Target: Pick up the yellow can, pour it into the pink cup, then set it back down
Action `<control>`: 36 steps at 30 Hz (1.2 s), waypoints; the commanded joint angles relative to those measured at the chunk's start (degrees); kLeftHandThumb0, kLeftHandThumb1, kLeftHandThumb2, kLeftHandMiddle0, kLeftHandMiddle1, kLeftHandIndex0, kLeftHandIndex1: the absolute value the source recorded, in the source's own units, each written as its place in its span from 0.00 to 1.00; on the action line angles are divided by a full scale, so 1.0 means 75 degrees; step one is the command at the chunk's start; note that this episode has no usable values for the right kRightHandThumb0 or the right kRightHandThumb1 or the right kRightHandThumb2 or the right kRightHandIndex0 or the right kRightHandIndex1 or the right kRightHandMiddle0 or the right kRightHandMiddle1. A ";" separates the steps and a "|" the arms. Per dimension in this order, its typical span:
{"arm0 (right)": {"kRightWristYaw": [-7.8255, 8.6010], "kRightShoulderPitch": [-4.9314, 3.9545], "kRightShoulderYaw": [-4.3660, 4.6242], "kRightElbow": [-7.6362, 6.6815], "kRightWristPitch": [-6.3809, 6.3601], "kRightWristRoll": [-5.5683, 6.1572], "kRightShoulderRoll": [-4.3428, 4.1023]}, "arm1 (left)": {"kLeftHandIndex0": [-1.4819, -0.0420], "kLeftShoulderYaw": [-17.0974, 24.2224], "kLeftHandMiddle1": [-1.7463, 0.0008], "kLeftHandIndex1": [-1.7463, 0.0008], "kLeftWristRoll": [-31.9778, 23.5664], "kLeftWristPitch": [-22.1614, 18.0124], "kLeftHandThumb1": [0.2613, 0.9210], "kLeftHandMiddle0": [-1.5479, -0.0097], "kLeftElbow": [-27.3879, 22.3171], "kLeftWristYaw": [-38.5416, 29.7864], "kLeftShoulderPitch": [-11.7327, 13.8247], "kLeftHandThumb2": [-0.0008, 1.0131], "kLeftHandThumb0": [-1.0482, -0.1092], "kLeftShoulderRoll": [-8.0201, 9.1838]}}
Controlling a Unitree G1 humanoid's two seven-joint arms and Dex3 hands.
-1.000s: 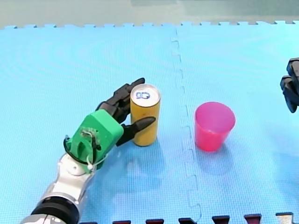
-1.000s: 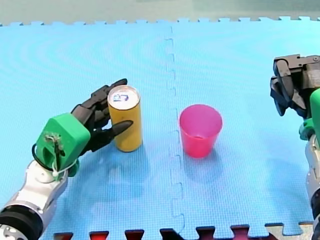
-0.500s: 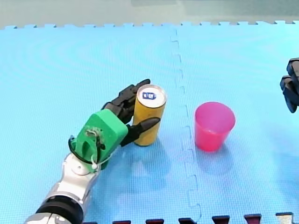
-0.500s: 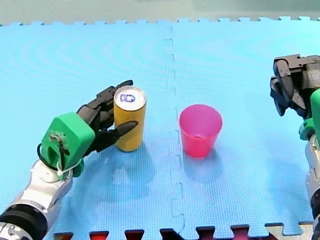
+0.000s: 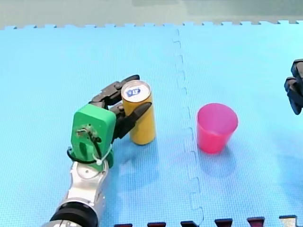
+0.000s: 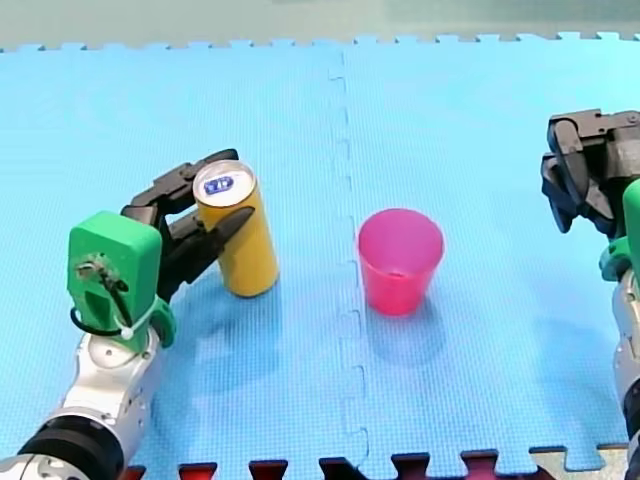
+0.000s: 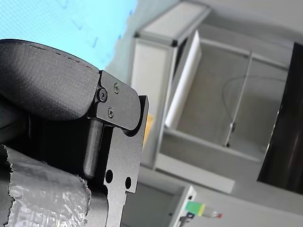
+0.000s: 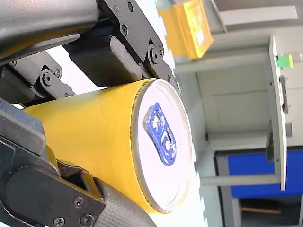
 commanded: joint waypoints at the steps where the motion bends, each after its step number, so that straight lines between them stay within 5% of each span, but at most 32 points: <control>1: 0.0012 0.0001 -0.0023 0.0004 0.0023 0.0025 -0.0051 | 0.21 -0.0009 0.94 0.98 0.0053 -0.0021 0.86 0.16 -0.0015 0.0099 -0.0013 0.00 0.71 0.0061; 36: -0.0255 -0.0107 0.0065 0.0136 0.0116 -0.0136 0.0046 | 0.18 0.0247 0.99 1.00 -0.0104 -0.0388 0.83 0.11 -0.0199 -0.0257 -0.0131 0.00 0.68 0.0268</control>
